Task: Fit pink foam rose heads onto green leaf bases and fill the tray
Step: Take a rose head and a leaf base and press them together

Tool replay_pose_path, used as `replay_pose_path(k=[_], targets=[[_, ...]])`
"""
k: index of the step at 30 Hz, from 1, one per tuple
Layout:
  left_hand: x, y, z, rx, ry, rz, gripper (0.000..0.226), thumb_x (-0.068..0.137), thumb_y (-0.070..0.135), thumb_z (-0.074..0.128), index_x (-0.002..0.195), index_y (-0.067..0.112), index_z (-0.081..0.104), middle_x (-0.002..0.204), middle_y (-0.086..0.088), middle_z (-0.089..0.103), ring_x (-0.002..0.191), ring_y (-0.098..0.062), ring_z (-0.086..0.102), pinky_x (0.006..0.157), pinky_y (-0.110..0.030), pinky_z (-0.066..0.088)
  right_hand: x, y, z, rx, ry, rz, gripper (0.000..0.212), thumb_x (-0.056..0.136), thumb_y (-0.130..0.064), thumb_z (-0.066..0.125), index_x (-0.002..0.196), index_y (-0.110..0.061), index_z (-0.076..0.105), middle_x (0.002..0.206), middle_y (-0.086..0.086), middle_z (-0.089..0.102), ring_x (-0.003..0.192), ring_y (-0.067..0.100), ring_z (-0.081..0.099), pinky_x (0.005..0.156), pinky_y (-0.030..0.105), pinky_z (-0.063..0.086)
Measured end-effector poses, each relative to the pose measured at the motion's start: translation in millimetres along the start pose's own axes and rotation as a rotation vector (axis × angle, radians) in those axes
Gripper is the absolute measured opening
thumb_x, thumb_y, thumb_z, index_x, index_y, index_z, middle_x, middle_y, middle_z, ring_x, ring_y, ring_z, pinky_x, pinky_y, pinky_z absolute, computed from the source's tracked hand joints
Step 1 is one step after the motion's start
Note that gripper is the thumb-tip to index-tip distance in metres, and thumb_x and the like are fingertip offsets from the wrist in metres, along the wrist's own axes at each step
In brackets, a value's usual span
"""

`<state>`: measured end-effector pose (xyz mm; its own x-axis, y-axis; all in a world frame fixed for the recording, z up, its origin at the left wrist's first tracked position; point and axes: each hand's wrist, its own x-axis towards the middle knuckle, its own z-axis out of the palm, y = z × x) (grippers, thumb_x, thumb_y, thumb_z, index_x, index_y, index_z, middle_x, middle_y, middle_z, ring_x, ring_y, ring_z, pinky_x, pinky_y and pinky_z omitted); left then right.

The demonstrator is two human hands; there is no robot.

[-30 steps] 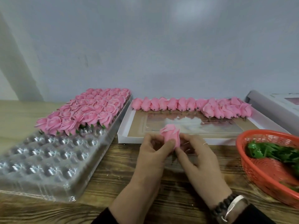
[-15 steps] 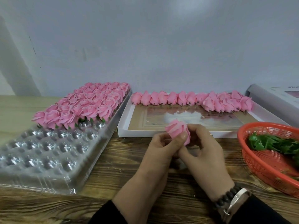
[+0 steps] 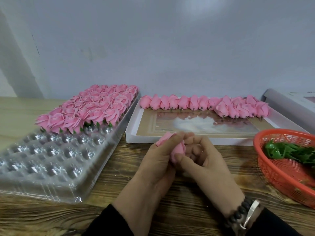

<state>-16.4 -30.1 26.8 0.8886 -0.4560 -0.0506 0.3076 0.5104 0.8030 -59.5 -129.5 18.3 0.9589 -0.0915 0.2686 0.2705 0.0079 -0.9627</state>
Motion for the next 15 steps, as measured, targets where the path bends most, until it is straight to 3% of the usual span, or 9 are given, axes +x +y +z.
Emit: replay_pose_path(k=[3,9,12,15], targets=[[0.8,1.1,0.2,-0.004,0.070,0.032,0.034,0.066,0.025,0.063,0.091,0.001,0.067,0.087,-0.021,0.067,0.079,-0.032,0.065,0.084,-0.045,0.051,0.3,0.2,0.0,-0.025,0.050,0.004,0.043,0.062,-0.022,0.079,0.095,-0.015,0.053,0.089,0.008,0.065,0.071,0.014,0.061,0.063,0.026,0.053],[-1.8,-4.3,6.4,0.027,0.085,0.072,0.043,0.061,0.020,0.073,0.095,-0.003,0.064,0.084,-0.020,0.061,0.071,-0.026,0.062,0.069,-0.035,0.053,0.3,2.0,1.7,-0.243,0.089,-0.049,0.030,0.063,-0.019,0.073,0.085,-0.025,0.053,0.075,-0.004,0.063,0.065,0.008,0.059,0.060,0.016,0.047],[-2.7,-2.2,5.6,0.053,0.047,0.025,0.033,0.057,0.022,0.079,0.083,0.003,0.070,0.081,-0.017,0.066,0.066,-0.024,0.065,0.062,-0.032,0.054,1.4,0.6,-1.0,-0.138,0.040,0.004,0.019,0.071,-0.005,0.071,0.080,-0.016,0.059,0.064,-0.001,0.061,0.059,0.010,0.055,0.054,0.019,0.045],[-3.6,1.0,3.9,0.082,0.007,-0.010,0.021,0.060,0.030,0.077,0.070,0.012,0.074,0.073,-0.008,0.068,0.059,-0.018,0.061,0.045,-0.022,0.043,1.2,-1.3,-3.7,0.135,-0.067,0.149,0.022,0.063,-0.019,0.076,0.077,-0.008,0.063,0.064,0.006,0.061,0.058,0.012,0.055,0.057,0.022,0.047]])
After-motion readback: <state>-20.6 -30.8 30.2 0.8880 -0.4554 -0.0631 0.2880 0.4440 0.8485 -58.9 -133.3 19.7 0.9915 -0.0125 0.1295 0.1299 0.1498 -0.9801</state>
